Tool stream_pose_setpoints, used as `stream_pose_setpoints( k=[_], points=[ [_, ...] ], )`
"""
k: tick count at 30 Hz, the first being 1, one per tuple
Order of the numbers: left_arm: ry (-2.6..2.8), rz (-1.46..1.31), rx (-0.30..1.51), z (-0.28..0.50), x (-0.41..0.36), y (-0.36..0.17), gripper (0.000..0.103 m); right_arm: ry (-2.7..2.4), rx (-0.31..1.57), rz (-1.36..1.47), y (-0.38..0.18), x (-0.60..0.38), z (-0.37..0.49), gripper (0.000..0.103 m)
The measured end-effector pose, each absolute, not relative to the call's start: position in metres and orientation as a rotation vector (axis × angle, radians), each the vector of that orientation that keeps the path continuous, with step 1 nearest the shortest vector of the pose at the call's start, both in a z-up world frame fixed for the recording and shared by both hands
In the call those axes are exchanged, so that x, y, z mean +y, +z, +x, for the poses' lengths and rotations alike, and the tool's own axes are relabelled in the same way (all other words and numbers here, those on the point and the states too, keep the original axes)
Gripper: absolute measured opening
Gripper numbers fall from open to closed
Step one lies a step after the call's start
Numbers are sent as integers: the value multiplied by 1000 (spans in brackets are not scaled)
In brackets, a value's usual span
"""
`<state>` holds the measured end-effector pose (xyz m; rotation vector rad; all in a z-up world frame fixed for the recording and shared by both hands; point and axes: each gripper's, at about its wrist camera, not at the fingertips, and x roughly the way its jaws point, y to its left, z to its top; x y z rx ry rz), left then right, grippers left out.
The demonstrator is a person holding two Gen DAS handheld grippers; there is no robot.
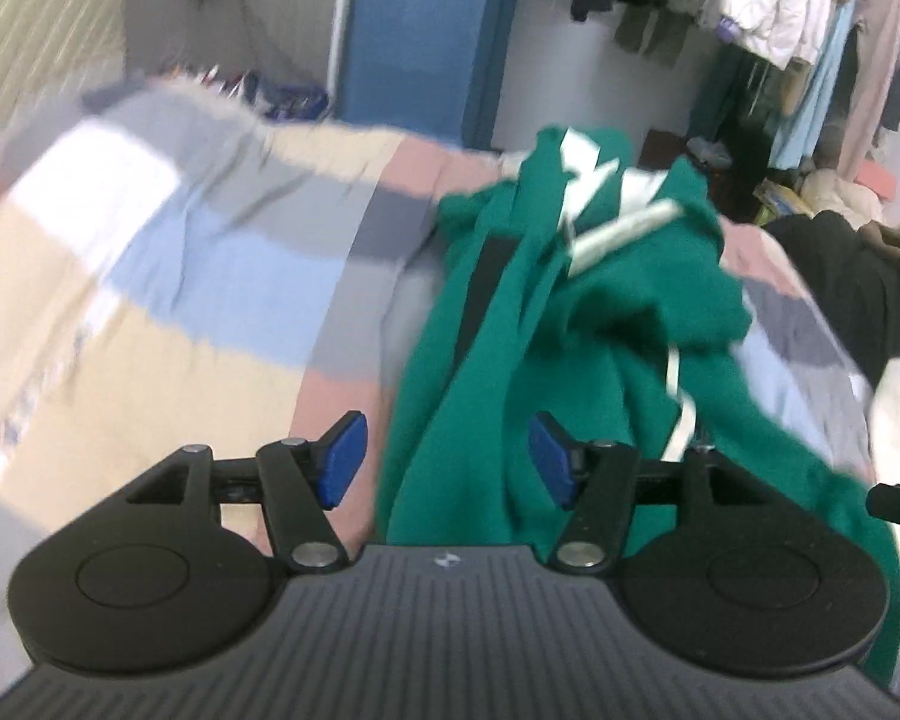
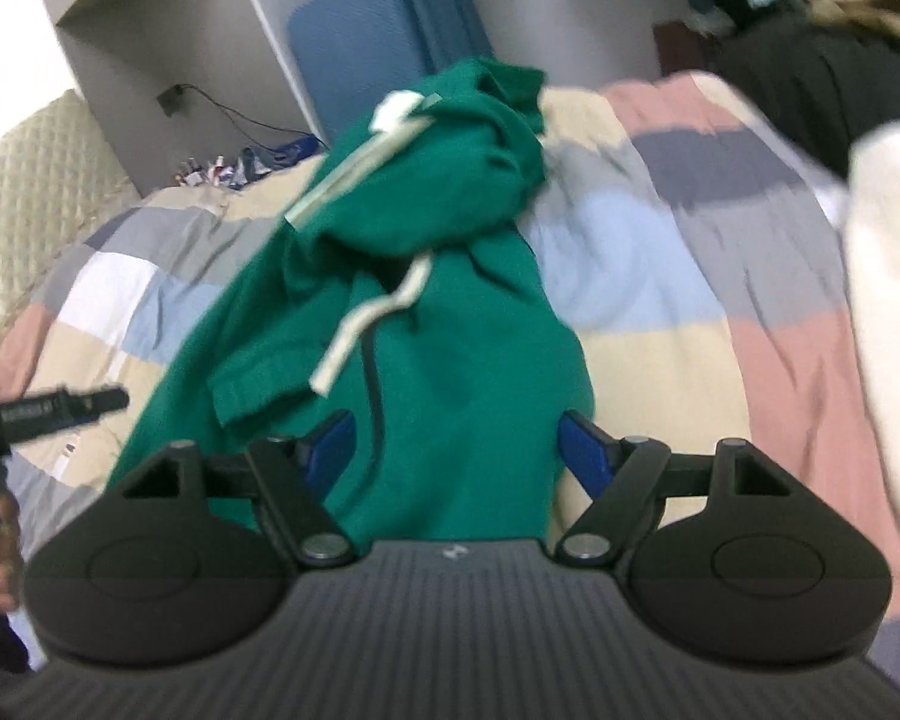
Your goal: Fold large clothes
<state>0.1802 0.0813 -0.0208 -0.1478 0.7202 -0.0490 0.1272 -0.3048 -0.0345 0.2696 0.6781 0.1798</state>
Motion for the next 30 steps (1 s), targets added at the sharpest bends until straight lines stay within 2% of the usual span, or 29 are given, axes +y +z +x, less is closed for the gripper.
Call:
stream_pose_setpoints(
  k=[5,9,20,30],
  points=[
    [-94,-130,682,253,71,10,69,229,617,217,-6,-294,173,76],
    [-133,-134,691,325,62,13,70,278,613,224,-2,-284,221,76],
    [-267,-115,765,529,30,-42,70,414,646,115,-61,-226,334,76],
    [-407,-101,840,632,-14,-81,67,458,764,-17,-112,-201,366,78]
  ],
)
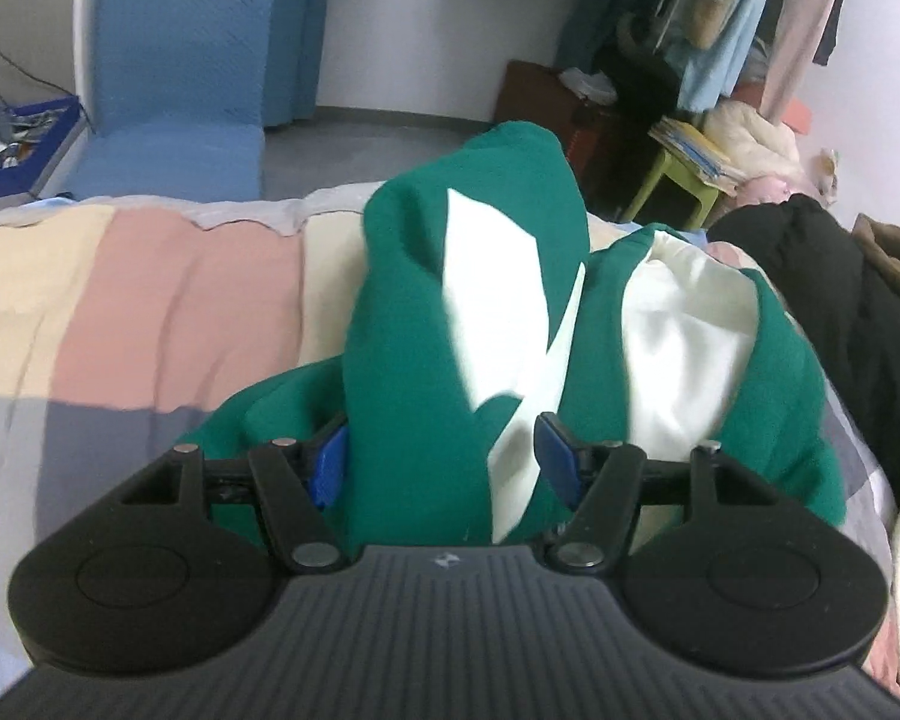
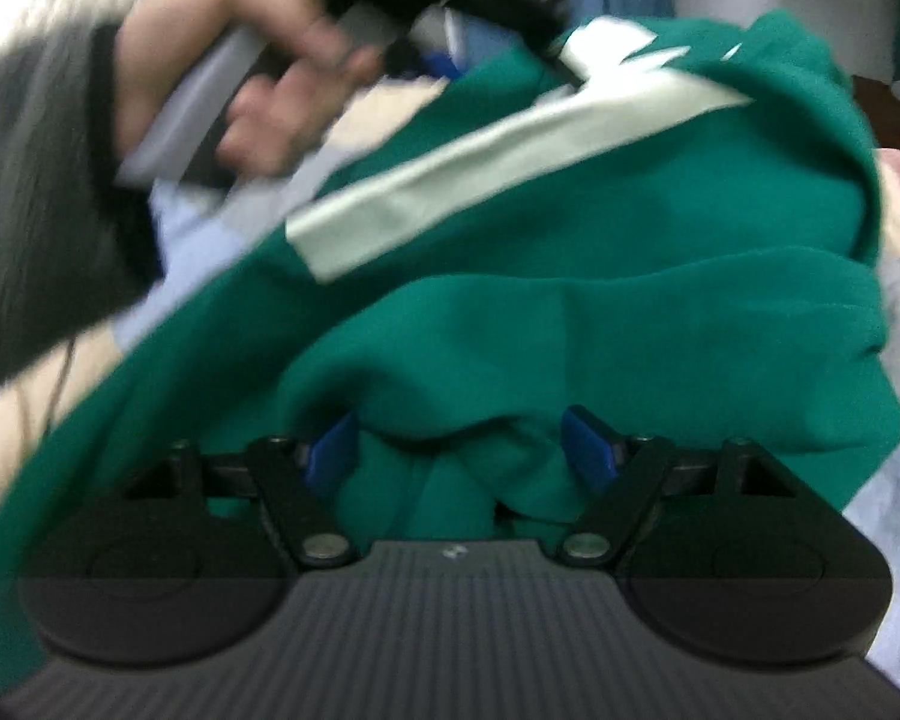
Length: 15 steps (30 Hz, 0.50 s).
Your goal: Fold large clothes
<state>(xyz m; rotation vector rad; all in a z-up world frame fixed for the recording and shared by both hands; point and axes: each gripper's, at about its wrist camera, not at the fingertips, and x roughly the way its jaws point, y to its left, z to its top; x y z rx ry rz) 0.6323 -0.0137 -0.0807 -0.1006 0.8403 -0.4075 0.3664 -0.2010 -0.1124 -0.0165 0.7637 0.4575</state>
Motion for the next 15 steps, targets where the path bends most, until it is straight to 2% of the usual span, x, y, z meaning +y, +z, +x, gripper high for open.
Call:
stream_pose_setpoints(
  k=[1,2,3,4,5,6,8,15],
  points=[
    [-398,-97,846,639,-17,-83,65,459,766,-47,-115,-196,366,77],
    [-385,-90,852,643,-20,-86,53,460,764,-80,-118,-191,365,75],
    [-362,-82,860,649,-22,-87,33,458,759,-120,-120,-186,366,65],
    [-340,-82,868,652,-22,-88,26,447,755,-158,-121,-180,365,58],
    [-321,-95,867,654,-19,-86,15,445,749,-177,-120,-177,365,46],
    [-307,-114,858,649,-15,-83,13,447,737,-184,-117,-175,363,33],
    [-299,-140,837,643,-5,-72,11,446,708,-173,-105,-177,359,24],
    [-173,-282,673,568,94,-26,9,418,561,-18,-44,-237,325,13]
  ],
)
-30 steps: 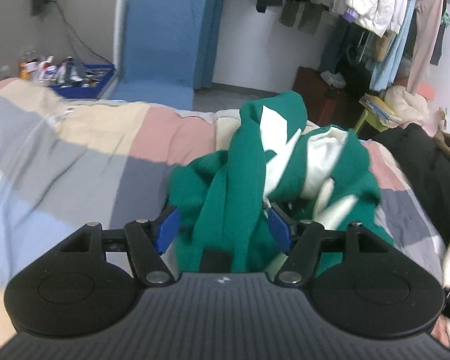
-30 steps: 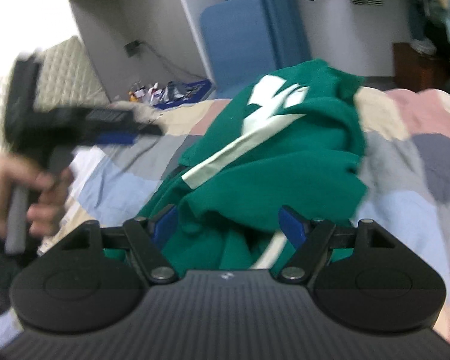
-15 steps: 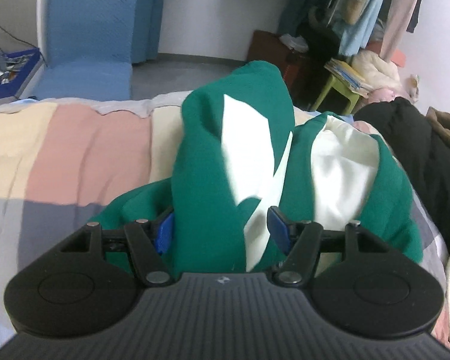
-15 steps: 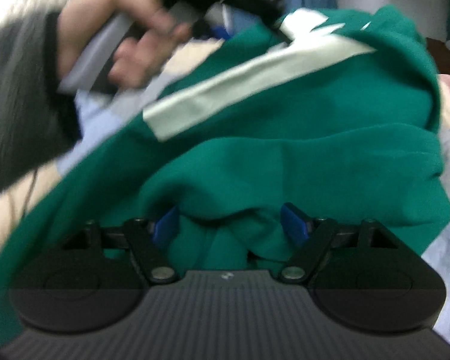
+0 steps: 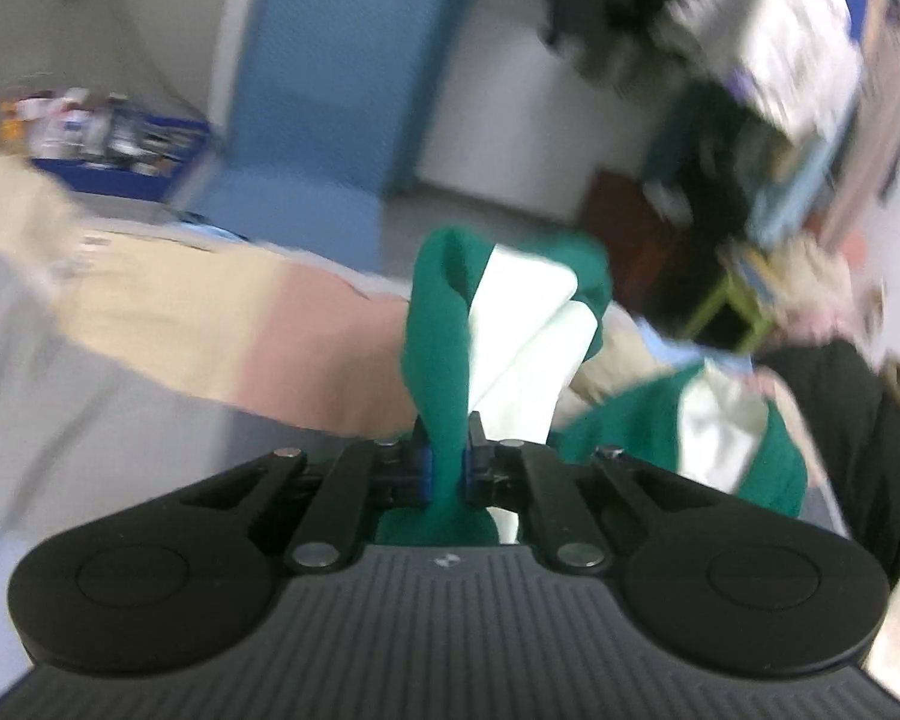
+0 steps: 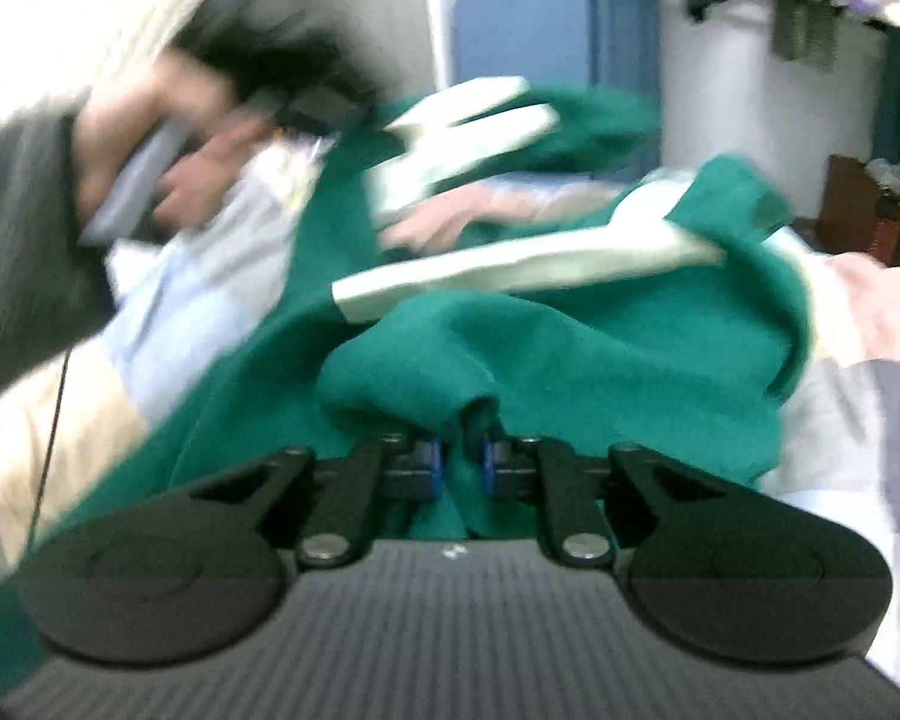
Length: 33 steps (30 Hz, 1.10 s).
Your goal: Fold large clothes
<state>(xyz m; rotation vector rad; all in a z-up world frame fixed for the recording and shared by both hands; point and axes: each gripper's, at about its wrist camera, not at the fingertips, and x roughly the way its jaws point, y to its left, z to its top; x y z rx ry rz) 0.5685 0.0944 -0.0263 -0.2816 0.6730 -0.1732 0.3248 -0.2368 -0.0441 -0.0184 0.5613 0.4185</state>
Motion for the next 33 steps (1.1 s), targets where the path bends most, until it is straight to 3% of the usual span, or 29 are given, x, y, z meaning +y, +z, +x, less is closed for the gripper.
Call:
stream_pose_setpoints(
  k=[5,10,15,22,25,27,29,31,33],
  points=[
    [7,-389,632,506,185,-26,9,316,391,20,-8,-291,297,13],
    [131,-454,669,469,234,-64,10,165,329,120,-2,-351,290,13],
    [184,-461,709,462,238,-111,10,0,367,342,-39,-425,302,13],
    [210,-472,761,449,242,-153,12,-193,587,517,-131,-480,327,14],
    [181,-478,778,445,241,-151,23,-200,645,571,-150,-489,324,14],
    [166,-473,797,438,238,-146,43,-196,653,592,-152,-494,323,16],
    [154,-456,799,424,232,-138,52,-191,656,594,-148,-494,326,16],
    [127,-444,795,407,222,-130,52,-188,658,595,-144,-499,337,19],
    [98,-430,799,390,211,-121,52,-207,671,575,-138,-499,333,32]
  ],
)
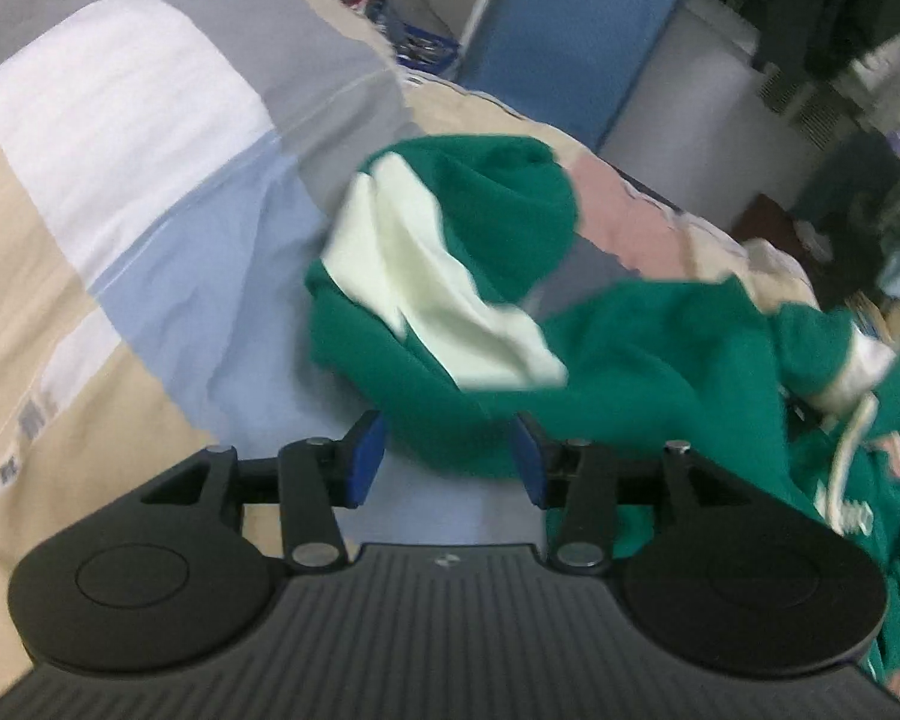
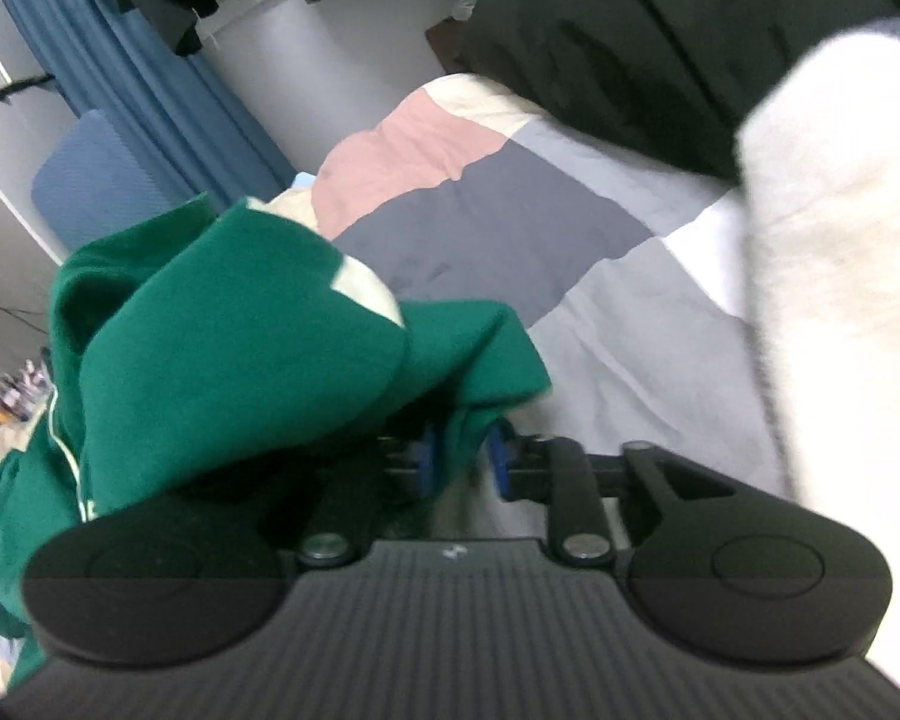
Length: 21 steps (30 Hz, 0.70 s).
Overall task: Fold large clothes
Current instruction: 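Open both tools and drop the hoodie onto the quilt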
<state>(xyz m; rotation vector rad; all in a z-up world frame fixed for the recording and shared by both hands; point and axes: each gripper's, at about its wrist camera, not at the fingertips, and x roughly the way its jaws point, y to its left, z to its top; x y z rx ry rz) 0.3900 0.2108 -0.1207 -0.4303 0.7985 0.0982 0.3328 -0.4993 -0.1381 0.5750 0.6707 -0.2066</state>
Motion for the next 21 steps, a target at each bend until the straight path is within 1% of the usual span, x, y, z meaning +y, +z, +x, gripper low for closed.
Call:
stream_pose_setpoints(
  k=[3,4,6,8,10,11,12,15,17,19,20,21],
  points=[
    [61,-421,792,363,191,-111,53,-187,661,563,-120,-494,307,33],
    [46,-429,793,352,184,-108,53,-182,657,562,-114,-492,299,37],
    [15,-466,792,332,172,-105,53,-189,648,568,-108,-488,282,58],
    [-4,-504,794,309,161,-101,53,-193,635,592,-102,-485,263,66],
    [-32,-526,789,286,149,-99,56,-161,633,635,-98,-481,244,67],
    [-36,-532,788,275,145,-98,59,-147,630,647,-94,-477,233,67],
    [-37,-542,791,264,141,-97,60,-138,625,649,-91,-472,224,69],
    [-70,-580,775,225,130,-90,62,-127,640,649,-78,-452,192,74],
    [-72,-601,774,204,127,-89,63,-53,663,655,-73,-436,178,74],
    [-79,-613,761,183,125,-88,64,1,692,656,-71,-420,165,78],
    [-83,-616,760,178,127,-89,65,20,709,651,-71,-412,159,82],
    [-83,-621,766,171,128,-90,65,34,722,644,-72,-405,154,83]
  ],
)
